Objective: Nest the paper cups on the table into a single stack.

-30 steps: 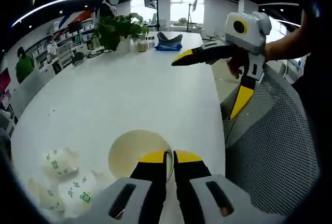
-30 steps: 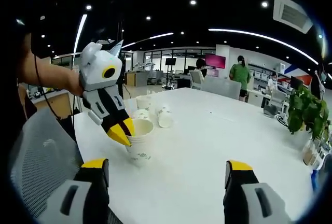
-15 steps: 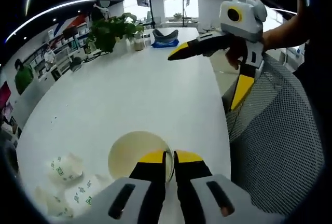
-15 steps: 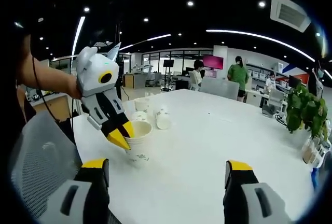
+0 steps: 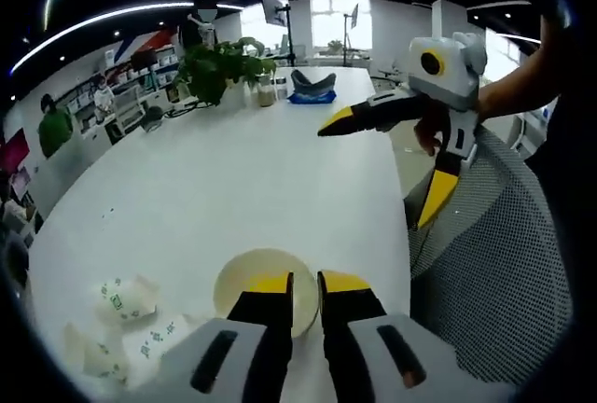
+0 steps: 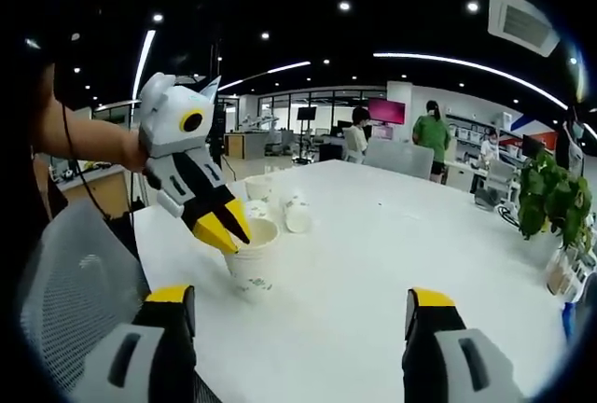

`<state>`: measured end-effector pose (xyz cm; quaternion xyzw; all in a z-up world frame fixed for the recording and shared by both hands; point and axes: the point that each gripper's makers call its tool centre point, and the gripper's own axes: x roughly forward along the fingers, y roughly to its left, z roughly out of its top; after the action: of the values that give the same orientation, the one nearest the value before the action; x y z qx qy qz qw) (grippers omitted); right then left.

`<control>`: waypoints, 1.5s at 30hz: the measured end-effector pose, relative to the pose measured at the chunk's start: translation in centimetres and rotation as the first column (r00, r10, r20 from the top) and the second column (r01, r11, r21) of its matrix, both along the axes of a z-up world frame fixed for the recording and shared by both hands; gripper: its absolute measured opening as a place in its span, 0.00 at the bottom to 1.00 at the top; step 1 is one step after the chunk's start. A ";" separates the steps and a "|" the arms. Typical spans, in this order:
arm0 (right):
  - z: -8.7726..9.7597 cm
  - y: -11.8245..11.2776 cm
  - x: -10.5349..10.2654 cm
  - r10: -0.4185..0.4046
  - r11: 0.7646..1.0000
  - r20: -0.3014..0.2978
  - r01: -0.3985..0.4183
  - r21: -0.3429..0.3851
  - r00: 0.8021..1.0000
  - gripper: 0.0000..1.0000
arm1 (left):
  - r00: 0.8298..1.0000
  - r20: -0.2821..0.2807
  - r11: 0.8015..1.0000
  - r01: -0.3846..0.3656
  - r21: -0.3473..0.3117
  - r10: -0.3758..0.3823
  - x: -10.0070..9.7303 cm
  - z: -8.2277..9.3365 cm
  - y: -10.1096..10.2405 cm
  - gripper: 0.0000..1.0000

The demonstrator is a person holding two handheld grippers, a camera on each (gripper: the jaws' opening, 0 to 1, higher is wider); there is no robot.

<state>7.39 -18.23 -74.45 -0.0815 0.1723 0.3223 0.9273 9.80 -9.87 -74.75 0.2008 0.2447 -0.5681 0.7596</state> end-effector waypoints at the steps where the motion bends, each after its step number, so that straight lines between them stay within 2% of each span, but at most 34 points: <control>1: 0.0 0.0 0.0 0.000 1.000 0.000 0.000 0.001 1.000 0.95 | 1.000 0.003 1.000 -0.010 -0.012 0.010 0.2 0.4 0.1 0.07; 3: 0.0 0.0 0.0 -0.001 1.000 0.000 0.001 0.000 1.000 0.95 | 0.999 0.003 0.999 -0.032 -0.035 0.032 0.5 1.0 0.2 0.08; 6: 0.0 0.0 0.0 0.000 1.000 -0.001 0.000 0.001 1.000 0.95 | 0.998 -0.031 0.993 -0.064 -0.096 0.062 0.8 2.3 0.1 0.09; 10: -0.1 0.0 -0.1 0.005 1.000 -0.004 -0.005 -0.005 1.000 0.95 | 0.996 -0.024 0.985 -0.093 -0.144 0.090 1.7 4.0 0.7 0.11; 15: -0.1 0.1 -0.1 0.009 1.000 -0.005 -0.009 -0.008 1.000 0.95 | 0.991 0.001 0.977 -0.131 -0.168 0.133 3.4 5.7 2.0 0.15; 18: -0.1 0.2 -0.1 0.010 1.000 -0.006 -0.010 -0.008 1.000 0.95 | 0.988 0.023 0.977 -0.146 -0.158 0.151 4.3 6.0 3.0 0.17; 26: -0.1 0.1 -0.1 0.010 1.000 -0.006 -0.010 -0.009 1.000 0.95 | 0.976 0.056 0.972 -0.204 -0.119 0.212 6.3 5.5 6.2 0.23; 34: -0.1 -0.1 0.0 0.001 1.000 0.000 -0.001 -0.007 1.000 0.96 | 0.952 0.055 0.950 -0.293 -0.113 0.300 8.7 4.7 9.6 0.26; 39: 0.0 -0.2 0.0 -0.006 1.000 0.002 0.006 -0.006 1.000 0.96 | 0.939 0.018 0.933 -0.338 -0.119 0.343 10.3 3.2 12.0 0.26; 45: -0.1 0.0 0.0 0.002 1.000 -0.002 -0.002 -0.011 1.000 0.95 | 0.927 -0.025 0.923 -0.374 -0.087 0.373 10.6 1.4 13.1 0.26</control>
<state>7.36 -18.27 -74.58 -0.0862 0.1749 0.3222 0.9264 20.45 3.19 -73.40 0.1139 0.2555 -0.4242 0.8613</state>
